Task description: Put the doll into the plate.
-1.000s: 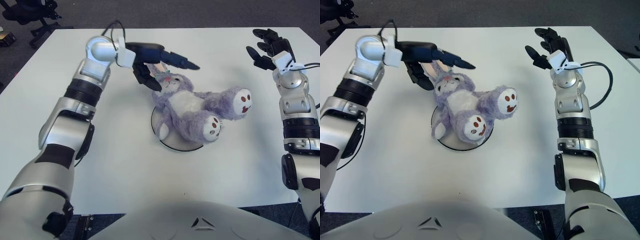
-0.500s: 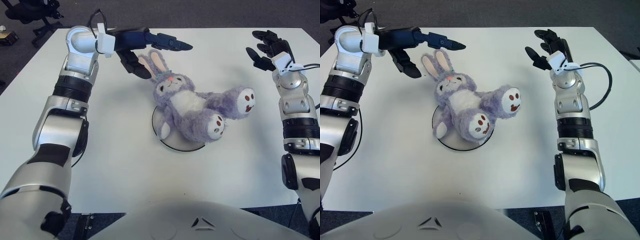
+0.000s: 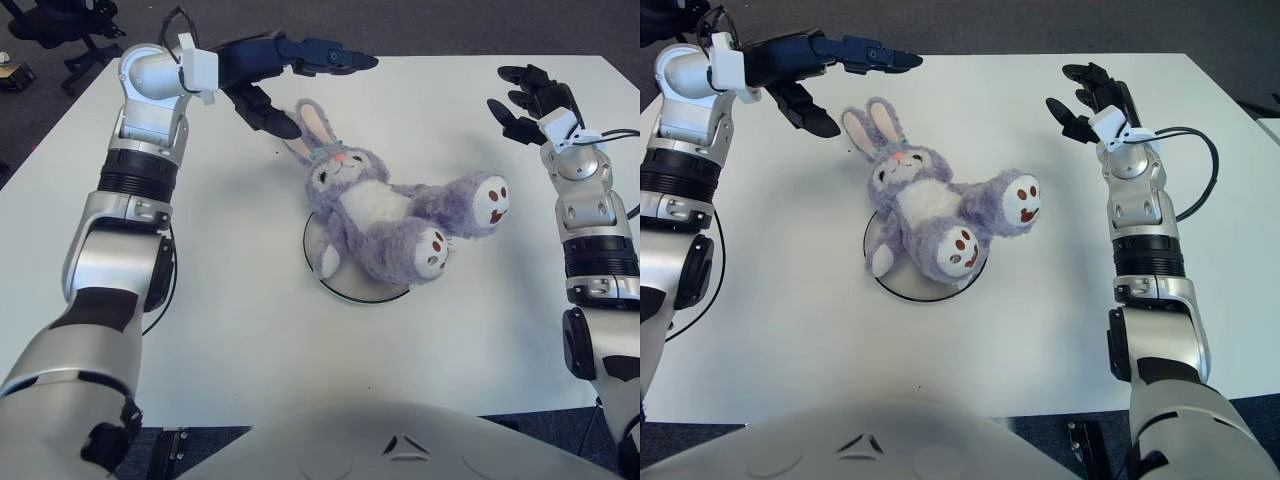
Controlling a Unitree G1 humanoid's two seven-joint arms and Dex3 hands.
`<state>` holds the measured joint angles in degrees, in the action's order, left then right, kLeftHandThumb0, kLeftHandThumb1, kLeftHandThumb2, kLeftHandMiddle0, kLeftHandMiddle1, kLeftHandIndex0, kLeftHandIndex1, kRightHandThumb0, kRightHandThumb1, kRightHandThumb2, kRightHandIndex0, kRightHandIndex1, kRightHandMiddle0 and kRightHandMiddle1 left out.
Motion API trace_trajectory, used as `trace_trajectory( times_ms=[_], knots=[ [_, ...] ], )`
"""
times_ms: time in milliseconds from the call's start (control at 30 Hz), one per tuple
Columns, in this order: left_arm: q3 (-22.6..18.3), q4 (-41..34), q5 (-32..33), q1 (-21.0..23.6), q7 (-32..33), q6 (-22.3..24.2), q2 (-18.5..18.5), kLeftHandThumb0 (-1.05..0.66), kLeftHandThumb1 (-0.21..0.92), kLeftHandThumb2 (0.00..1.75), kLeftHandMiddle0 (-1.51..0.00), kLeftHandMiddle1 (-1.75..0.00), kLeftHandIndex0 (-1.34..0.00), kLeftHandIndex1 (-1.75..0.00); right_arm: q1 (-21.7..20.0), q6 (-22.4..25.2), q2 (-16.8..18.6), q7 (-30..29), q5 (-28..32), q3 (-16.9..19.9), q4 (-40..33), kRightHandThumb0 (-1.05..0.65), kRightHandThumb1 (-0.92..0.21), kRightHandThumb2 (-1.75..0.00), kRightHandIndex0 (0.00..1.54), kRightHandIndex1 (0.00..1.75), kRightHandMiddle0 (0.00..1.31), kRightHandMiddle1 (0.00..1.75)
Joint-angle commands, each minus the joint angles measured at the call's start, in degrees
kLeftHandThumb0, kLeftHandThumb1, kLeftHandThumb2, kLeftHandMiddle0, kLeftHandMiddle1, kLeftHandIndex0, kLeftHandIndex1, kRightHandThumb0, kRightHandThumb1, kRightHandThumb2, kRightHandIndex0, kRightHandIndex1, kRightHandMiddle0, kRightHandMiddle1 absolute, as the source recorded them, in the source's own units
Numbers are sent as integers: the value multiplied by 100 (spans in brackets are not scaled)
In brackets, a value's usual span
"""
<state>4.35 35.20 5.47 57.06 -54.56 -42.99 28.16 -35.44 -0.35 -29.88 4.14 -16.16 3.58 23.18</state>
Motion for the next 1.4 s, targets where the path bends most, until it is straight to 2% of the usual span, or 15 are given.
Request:
trace_trajectory(
  times_ms=[0,200,233,267,333,500,700,733,767,833,933,1033,1167,1267,1367],
  knots=[
    [-140,168,-273,60,437,-229,93,-70,92,25,-40,-2,-41,-5,-47,-73,-53,1,34,-13,43,-66,-92,-58,53,2,30,31],
    [-94,244,-341,81,571,-319,105,-68,92,25,-42,-2,-42,-5,-48,-77,-54,0,34,-13,46,-67,-92,-59,53,2,29,32],
    [-369,303,-454,-269,1249,-184,34,-68,92,25,-42,-2,-42,-5,20,-129,-43,-9,34,-20,39,-67,-92,-59,53,2,29,32],
    [-603,377,-505,-558,1785,-92,-41,-58,92,24,-57,-4,-50,-8,72,-174,-29,-12,43,-24,36,-67,-92,-59,52,2,28,32],
    [-893,495,-505,-906,2423,3,-162,-49,92,23,-71,-5,-57,-11,126,-237,0,-1,79,-22,45,-67,-92,-59,52,1,28,32],
    [-1065,602,-448,-1208,3006,-13,-360,-38,92,26,-90,-7,-68,-16,193,-335,99,51,282,61,59,-68,-92,-60,52,1,27,32],
    [-996,540,-521,-1252,3236,15,-350,-37,92,26,-94,-7,-70,-17,199,-364,76,37,326,35,72,-68,-92,-60,52,1,27,33],
    [-1177,551,-390,-1517,3584,63,-571,-37,92,26,-94,-6,-70,-17,258,-579,308,60,689,211,134,-68,-92,-60,52,1,27,33],
    [-1315,558,-293,-1715,3844,100,-738,-36,92,27,-101,-11,-61,-64,302,-741,483,77,961,344,181,-65,-92,-59,54,2,31,35],
    [-1483,592,-169,-1957,4137,88,-947,-36,92,28,-102,-29,-52,-105,355,-936,675,108,1289,491,242,-63,-92,-58,57,2,33,39],
    [-1583,720,-8,-2070,4201,29,-1064,-36,92,29,-94,-67,-47,-134,389,-1006,730,152,1439,537,254,-60,-92,-57,61,2,33,46],
    [-1590,718,8,-2091,4234,26,-1082,-36,92,29,-90,-82,-45,-144,393,-1058,733,164,1481,540,280,-59,-92,-57,63,2,33,50],
    [-1595,715,4,-2095,4241,23,-1088,-36,92,29,-89,-88,-44,-148,389,-1080,735,175,1487,545,299,-58,-92,-57,63,1,32,51],
    [-2016,1216,1034,-2199,3673,468,-1545,-35,92,30,-85,-103,-43,-150,489,-1452,1189,96,1960,800,480,-53,-92,-56,74,6,35,64],
    [-2075,1425,1067,-2206,3735,400,-1607,-35,92,31,-79,-120,-42,-151,525,-1760,1376,115,2182,925,680,-46,-92,-56,85,11,36,80]
  ],
)
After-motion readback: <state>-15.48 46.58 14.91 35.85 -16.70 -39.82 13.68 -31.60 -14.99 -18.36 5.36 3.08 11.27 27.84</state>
